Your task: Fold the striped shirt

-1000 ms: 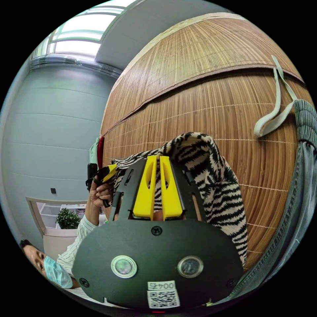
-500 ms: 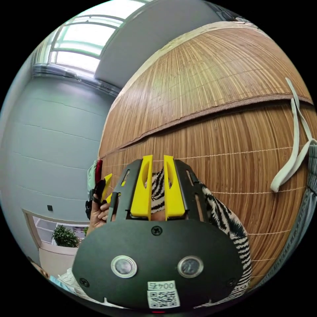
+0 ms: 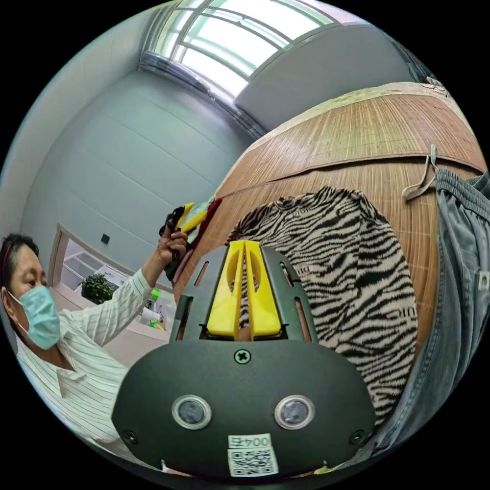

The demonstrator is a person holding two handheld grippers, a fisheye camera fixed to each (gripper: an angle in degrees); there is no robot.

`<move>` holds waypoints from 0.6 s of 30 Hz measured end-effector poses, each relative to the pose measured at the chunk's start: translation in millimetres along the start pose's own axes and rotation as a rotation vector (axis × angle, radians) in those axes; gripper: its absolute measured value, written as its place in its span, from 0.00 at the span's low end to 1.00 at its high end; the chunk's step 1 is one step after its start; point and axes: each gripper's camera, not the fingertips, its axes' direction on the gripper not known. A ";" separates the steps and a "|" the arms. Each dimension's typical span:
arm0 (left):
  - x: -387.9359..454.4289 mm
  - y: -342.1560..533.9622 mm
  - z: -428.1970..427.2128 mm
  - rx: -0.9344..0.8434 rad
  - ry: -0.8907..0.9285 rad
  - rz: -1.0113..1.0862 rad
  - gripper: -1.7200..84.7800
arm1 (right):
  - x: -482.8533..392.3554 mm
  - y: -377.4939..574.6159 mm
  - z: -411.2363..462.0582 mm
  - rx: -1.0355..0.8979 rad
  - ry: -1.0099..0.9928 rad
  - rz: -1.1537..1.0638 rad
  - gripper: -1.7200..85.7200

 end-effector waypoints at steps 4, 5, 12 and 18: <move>29.6 125.7 -52.6 -0.058 -0.341 0.030 0.16 | -57.0 70.3 -10.6 -0.076 0.194 -0.030 0.07; 31.0 164.0 -55.7 -0.101 -0.458 0.021 0.16 | -72.4 91.4 -16.3 -0.081 0.281 -0.040 0.08; 43.5 302.4 -2.8 -0.162 -0.695 0.020 0.20 | -132.1 177.0 -23.8 -0.143 0.843 -0.057 0.14; 96.0 325.5 75.1 -0.193 -0.941 0.161 0.24 | -139.6 194.9 -7.5 -0.239 0.963 0.009 0.16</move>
